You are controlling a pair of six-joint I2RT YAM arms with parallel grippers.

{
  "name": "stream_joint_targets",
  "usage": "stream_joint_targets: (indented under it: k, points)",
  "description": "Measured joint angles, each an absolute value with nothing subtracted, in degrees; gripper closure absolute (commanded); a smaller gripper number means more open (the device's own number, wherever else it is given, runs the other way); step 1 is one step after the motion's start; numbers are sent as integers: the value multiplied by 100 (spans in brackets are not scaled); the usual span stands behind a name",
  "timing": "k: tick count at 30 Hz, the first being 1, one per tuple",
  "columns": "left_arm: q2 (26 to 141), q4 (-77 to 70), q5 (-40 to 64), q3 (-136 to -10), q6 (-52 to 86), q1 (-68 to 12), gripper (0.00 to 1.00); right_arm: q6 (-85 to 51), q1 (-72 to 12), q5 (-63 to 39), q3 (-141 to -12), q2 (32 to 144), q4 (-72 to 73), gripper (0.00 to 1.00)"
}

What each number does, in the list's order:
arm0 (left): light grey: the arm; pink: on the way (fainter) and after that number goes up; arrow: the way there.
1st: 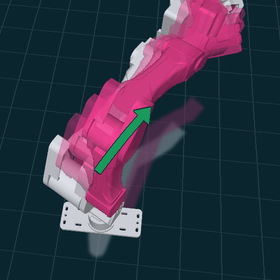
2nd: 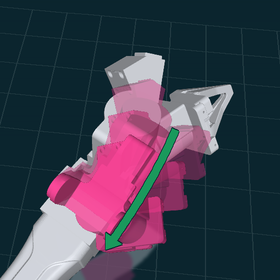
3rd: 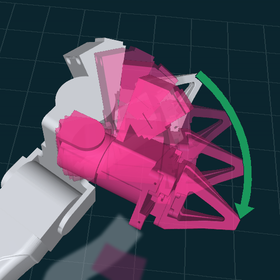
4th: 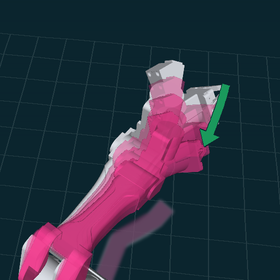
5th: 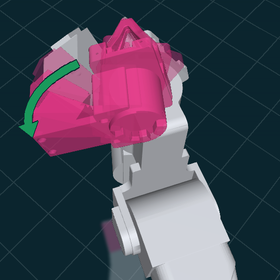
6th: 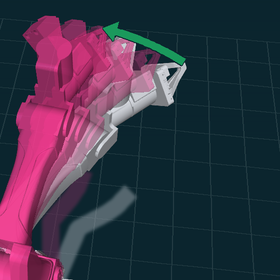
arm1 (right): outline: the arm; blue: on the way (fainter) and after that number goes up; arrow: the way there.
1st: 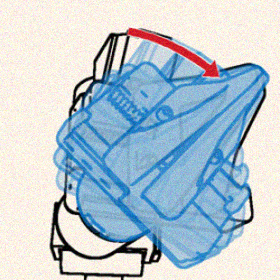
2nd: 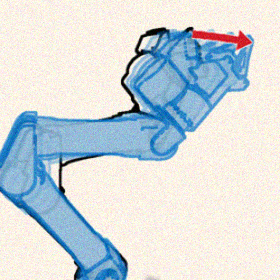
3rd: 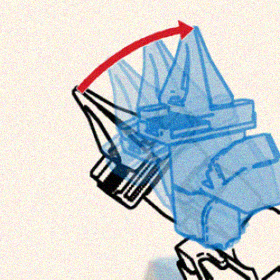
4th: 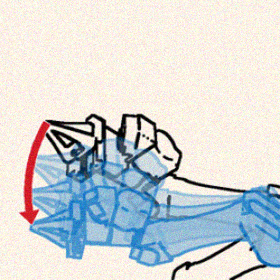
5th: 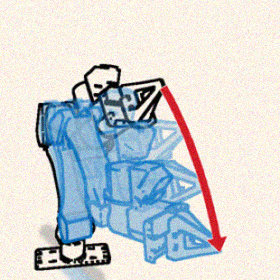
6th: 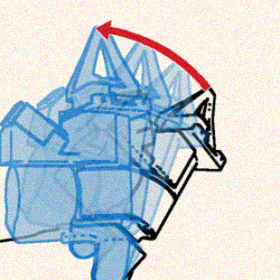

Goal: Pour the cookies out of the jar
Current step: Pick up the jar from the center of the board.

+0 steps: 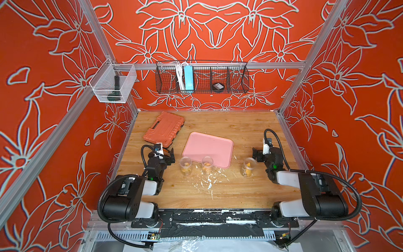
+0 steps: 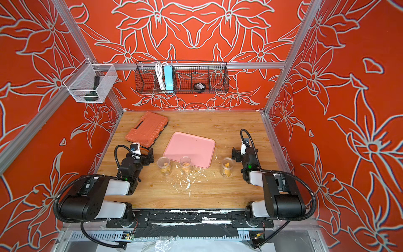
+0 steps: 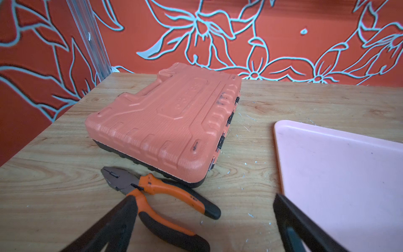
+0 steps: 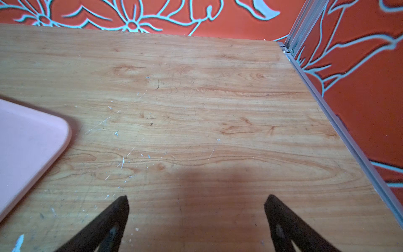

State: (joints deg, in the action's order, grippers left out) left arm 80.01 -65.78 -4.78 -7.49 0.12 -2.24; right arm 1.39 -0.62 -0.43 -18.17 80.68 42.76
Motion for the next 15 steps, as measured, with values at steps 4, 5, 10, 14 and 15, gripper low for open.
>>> stream_joint_targets:
  k: [4, 5, 10, 14, 15]
  points:
    - [8001, -6578, -478, -749, 12, -224, 2, 139, -62, -43, -1817, 8068, 4276, 2]
    - [8001, -6578, -478, -749, 12, -224, 2, 139, -62, -43, -1817, 8068, 4283, 2]
    - [7771, -5859, -856, -1061, 25, -346, 2, 108, -86, 106, -2130, 7653, 3415, 2]
    - [7406, -4716, -1166, -1999, 244, -381, 2, -637, -99, 574, -3144, 6925, 2106, 2]
    - [7314, -4462, -1210, -2193, 346, -381, 2, -882, -99, 622, -3409, 6757, 1796, 2]
